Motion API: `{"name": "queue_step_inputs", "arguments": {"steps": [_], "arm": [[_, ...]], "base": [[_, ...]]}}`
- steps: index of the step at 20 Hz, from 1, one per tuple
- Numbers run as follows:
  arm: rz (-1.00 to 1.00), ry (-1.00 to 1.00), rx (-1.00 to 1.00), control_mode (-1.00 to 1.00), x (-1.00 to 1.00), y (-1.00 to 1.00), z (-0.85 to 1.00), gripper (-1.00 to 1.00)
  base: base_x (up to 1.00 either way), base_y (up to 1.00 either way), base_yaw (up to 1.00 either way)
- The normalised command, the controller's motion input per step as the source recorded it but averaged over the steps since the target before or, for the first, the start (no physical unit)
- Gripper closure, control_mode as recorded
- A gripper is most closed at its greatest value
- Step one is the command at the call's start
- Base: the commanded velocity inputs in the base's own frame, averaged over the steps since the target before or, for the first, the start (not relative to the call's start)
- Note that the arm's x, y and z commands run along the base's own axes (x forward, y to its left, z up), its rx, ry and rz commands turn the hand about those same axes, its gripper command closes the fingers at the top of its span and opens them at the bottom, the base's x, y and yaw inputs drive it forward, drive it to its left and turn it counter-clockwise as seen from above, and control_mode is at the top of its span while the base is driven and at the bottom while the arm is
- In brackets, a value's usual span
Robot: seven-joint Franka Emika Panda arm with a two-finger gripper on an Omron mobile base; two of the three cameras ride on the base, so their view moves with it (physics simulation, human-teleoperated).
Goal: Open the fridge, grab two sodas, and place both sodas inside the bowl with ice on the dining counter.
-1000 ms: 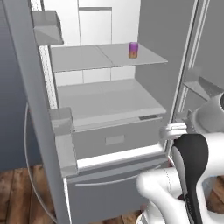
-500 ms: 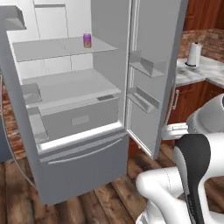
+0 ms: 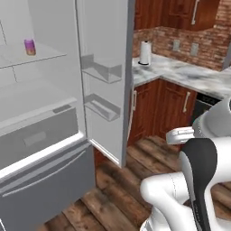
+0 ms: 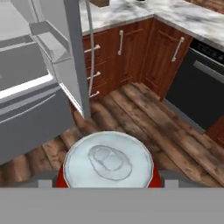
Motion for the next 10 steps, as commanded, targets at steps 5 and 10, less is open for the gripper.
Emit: {"name": "queue_step_inputs", "arguments": {"steps": [5, 10], "arm": [[0.00, 0.00, 0.00, 1.00, 0.00, 0.00, 0.00, 1.00], [0.00, 0.00, 0.00, 1.00, 0.00, 0.00, 0.00, 1.00]], "base": [[-0.16, -0.42, -0.54], [-0.09, -0.54, -0.52]]}}
